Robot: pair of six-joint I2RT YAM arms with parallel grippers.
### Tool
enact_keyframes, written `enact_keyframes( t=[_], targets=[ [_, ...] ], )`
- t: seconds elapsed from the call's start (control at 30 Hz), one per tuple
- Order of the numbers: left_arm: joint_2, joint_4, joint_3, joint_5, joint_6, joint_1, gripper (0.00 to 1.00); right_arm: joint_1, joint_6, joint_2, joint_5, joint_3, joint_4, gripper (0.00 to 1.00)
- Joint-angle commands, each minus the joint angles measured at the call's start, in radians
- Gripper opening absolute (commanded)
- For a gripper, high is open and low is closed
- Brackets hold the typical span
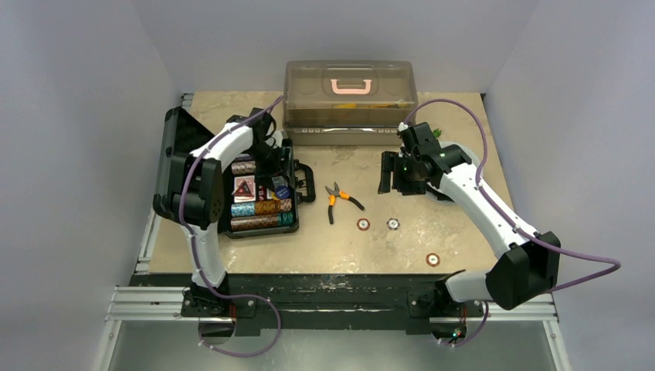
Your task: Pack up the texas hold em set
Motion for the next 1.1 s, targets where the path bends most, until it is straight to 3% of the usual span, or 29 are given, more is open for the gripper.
enact_keyframes(
  t=[0.0,0.3,0.47,0.6,0.77,1.07],
  targets=[
    [-0.014,-0.023,0.063,-0.024,-0.009,0.000,0.67,-0.002,-0.009,-0.011,-0.012,-0.003,0.026,0.66],
    [-0.162,-0.059,0.050,-0.215,-0.036,0.001,0.69,-0.003,-0.033,-0.014,-0.016,-0.037,0.031,0.67],
    [-0.304,0.036,-0.075,-0.043,-0.162,-0.032,0.69,0.010,-0.058,0.028,-0.004,-0.068,0.040,0.66],
    [-0.407,0.102,-0.178,0.027,-0.274,-0.177,0.69,0.108,-0.061,0.084,0.044,-0.096,0.082,0.66],
    [-0.549,0.176,-0.297,0.009,-0.404,-0.341,0.69,0.213,-0.024,0.186,0.058,-0.132,0.153,0.65],
    [-0.764,0.120,-0.436,-0.042,-0.485,-0.392,0.70,0.224,-0.019,0.312,0.097,-0.133,0.254,0.52]
  ],
)
